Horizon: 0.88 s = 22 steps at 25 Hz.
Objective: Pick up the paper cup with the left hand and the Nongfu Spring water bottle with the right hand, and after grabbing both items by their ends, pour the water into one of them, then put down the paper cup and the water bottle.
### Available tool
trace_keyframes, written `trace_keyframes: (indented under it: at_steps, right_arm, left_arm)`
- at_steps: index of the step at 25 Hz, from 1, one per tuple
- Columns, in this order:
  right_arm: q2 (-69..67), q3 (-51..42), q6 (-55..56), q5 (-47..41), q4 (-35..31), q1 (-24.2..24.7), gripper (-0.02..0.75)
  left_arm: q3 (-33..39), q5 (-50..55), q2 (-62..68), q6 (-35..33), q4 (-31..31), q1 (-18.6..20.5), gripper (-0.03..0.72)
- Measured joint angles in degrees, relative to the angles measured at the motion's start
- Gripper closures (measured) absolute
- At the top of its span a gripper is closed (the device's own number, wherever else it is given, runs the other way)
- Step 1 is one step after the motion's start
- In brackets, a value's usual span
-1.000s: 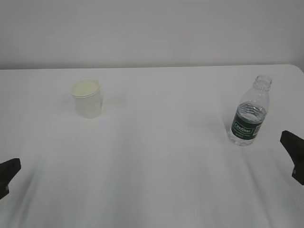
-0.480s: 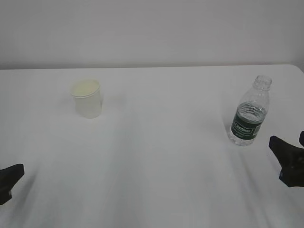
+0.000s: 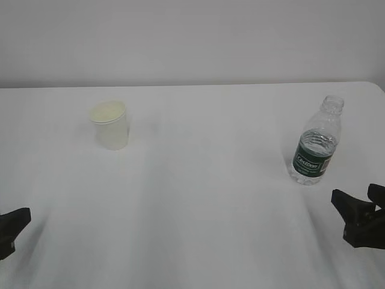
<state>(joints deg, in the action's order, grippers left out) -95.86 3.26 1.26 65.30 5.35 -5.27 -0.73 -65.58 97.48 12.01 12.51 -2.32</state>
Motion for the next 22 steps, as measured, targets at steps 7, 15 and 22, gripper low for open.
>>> trace_keyframes:
  at_steps: [7, 15, 22]
  right_arm:
    - [0.0, 1.1, 0.0, 0.2, -0.2, 0.0, 0.218]
    - [-0.1, 1.6, 3.0, 0.3, -2.8, 0.0, 0.210]
    - [-1.3, 2.7, 3.4, 0.3, -2.5, 0.0, 0.204]
  left_arm:
    - [-0.2, -0.1, 0.0, 0.0, 0.0, 0.0, 0.257]
    - [-0.2, -0.1, 0.0, 0.0, 0.0, 0.0, 0.257]
    - [-0.8, -0.1, 0.0, 0.0, 0.0, 0.0, 0.256]
